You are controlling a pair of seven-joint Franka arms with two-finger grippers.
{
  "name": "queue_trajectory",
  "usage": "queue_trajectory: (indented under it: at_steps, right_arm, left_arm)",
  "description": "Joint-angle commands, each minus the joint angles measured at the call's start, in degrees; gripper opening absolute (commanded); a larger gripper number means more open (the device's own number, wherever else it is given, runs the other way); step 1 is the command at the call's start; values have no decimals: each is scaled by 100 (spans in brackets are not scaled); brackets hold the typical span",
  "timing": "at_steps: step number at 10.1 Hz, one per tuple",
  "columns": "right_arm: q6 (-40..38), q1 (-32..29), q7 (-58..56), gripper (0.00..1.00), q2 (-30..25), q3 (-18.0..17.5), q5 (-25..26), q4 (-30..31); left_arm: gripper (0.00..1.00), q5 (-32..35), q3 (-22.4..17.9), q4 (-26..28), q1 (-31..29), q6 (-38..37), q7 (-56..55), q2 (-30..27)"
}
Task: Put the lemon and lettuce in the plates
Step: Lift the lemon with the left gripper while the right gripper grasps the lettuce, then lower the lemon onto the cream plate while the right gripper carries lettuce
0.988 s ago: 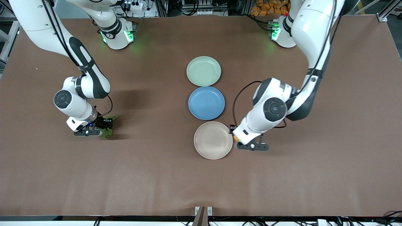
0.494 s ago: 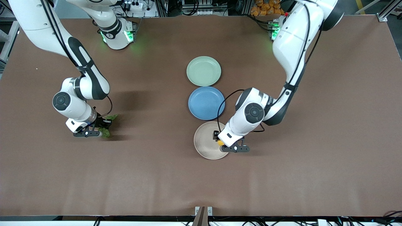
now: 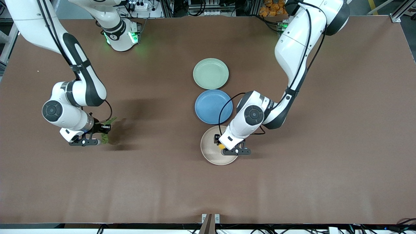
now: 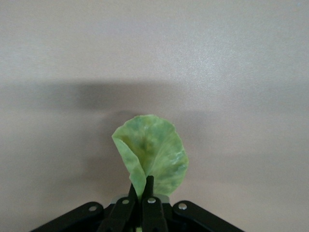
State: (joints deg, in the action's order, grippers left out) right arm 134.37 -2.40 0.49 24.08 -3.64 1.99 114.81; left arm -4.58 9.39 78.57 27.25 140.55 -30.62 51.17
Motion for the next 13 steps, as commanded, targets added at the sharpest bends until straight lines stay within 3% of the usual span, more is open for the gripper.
queue_trajectory:
  at_steps: [1,2,3,4,8,9,10,12,13]
  right_arm:
    - [-437,-7,30,0,-359,-198,-286,-20]
    - [-491,11,39,0,-430,-277,-418,-29]
    - [-517,11,161,0,-509,-469,-515,-20]
    - [-622,11,571,0,-623,-723,-516,-37]
    - [-1413,2,1436,0,-826,-1655,-507,-441]
    - [-1405,11,1576,0,-843,-1866,-507,-450]
    - [-1396,11,1821,0,-844,-2138,-507,-442]
    - [-1414,299,2462,0,-844,-2474,-498,-433]
    - [-1414,649,2796,0,-844,-2475,-472,-433]
  left_arm:
    - [0,-131,-69,-132,88,-1,-76,77]
    - [0,-131,-69,-123,88,-1,-67,86]
    - [9,-114,-69,-106,79,-1,-6,77]
    - [30,-113,-69,-106,70,-1,-14,77]
    - [41,-78,-69,-44,79,-1,-32,60]
    - [48,-78,-69,-44,70,-1,-40,60]
    - [99,-78,-69,-35,44,-1,-14,60]
    - [100,-78,-69,-35,18,-71,-67,-98]
    - [100,-52,-104,-44,0,-141,-67,-255]
